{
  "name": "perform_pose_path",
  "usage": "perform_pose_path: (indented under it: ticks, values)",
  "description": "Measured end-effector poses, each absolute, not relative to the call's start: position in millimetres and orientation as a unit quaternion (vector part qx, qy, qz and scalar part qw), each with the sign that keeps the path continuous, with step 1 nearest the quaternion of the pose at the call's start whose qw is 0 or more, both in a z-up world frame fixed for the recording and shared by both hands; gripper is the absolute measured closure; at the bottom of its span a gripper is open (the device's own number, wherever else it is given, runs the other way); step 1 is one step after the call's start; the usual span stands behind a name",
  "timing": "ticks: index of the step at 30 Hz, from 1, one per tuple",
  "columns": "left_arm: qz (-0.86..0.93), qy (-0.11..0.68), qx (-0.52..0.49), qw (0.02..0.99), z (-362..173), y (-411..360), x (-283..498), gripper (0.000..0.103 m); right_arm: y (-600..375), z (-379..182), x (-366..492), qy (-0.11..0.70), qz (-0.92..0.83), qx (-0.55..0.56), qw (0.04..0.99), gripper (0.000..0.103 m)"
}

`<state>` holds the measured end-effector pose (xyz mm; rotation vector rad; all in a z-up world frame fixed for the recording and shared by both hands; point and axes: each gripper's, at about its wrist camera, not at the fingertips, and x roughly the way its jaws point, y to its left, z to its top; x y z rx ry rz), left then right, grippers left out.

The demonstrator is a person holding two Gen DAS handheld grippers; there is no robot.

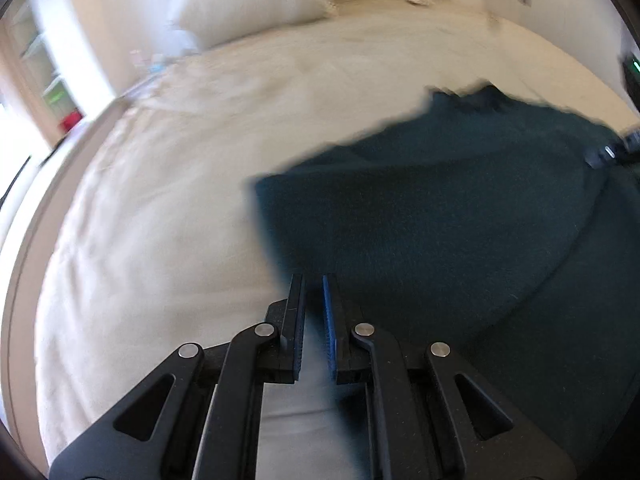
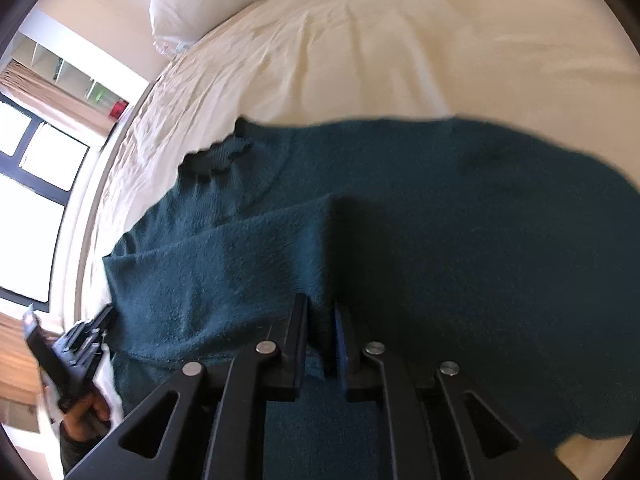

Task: Fold small clothes
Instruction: 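Lay the sleeve on the body and open the left gripper, then grasp the other sleeve with the right gripper and lift it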

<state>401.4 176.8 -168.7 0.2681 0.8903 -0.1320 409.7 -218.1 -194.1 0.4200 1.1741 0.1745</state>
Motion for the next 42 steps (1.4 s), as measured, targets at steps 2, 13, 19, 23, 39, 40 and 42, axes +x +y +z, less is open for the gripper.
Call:
perform_pose_path:
  ticks: [2,13,19,23,39,40,42]
  values:
    - [-0.051,0.422,0.097,0.900,-157.2,195.2,402.8,0.095,-225.8,-183.9,403.9,0.535,0.059,0.201,0.818,0.081]
    - [-0.080,0.470,0.103,0.873,-183.6,150.5,439.3,0.095,-154.0,-176.5,401.8,0.515,0.156,0.165,0.826,0.074]
    - [-0.062,0.450,0.152,0.878,-189.1,137.8,429.4,0.095,-200.1,-197.1,394.3,0.514,0.096,0.201,0.829,0.096]
    - [-0.066,0.442,0.115,0.887,-170.0,137.0,422.2,0.094,-240.8,-172.1,360.1,0.473,0.025,0.219,0.853,0.049]
    - [-0.226,0.381,-0.087,0.892,-108.8,61.7,373.4,0.011,-501.0,-204.5,114.8,0.247,-0.198,0.564,0.762,0.044]
    - [-0.227,0.385,-0.095,0.890,-109.0,60.3,372.8,0.011,-507.8,-207.5,111.6,0.237,-0.196,0.577,0.757,0.045]
    - [-0.228,0.395,-0.114,0.882,-111.6,57.1,375.0,0.011,-516.8,-209.6,109.7,0.227,-0.198,0.587,0.751,0.045]
